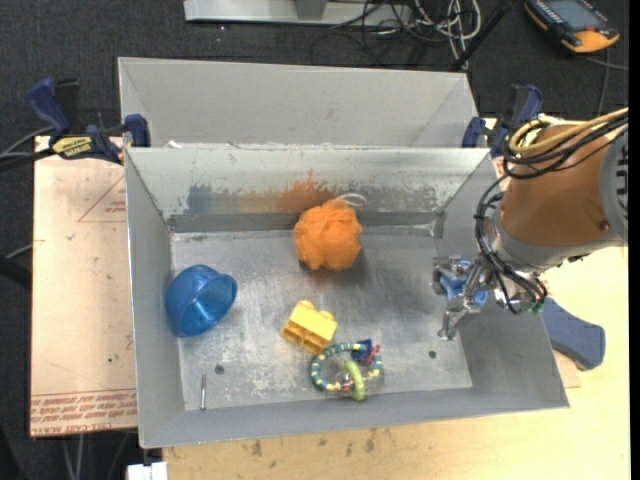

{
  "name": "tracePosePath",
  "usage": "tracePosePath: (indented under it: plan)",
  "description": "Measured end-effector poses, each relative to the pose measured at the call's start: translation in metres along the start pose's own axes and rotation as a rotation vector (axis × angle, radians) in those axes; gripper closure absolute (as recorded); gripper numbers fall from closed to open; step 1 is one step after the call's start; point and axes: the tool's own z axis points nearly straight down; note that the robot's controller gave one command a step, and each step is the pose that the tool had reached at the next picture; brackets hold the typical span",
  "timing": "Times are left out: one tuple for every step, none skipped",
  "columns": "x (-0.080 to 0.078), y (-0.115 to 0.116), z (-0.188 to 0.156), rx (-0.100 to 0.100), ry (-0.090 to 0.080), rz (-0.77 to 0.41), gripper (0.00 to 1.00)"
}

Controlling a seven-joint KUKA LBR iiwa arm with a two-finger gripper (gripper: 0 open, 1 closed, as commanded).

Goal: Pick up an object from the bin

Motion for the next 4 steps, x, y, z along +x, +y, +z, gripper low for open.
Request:
tracePosePath:
  plan:
    - [0.001, 0.003, -0.011, 0.001, -0.003, -0.013, 1.0]
    - [0.001, 0.006, -0.01, 0.002, -0.004, -0.021, 1.0]
    - [0.003, 0.018, 0.006, 0.001, -0.002, -0.055, 1.0]
    - [-0.061, 0.0, -0.148, 0.004, -0.009, -0.309, 1.0]
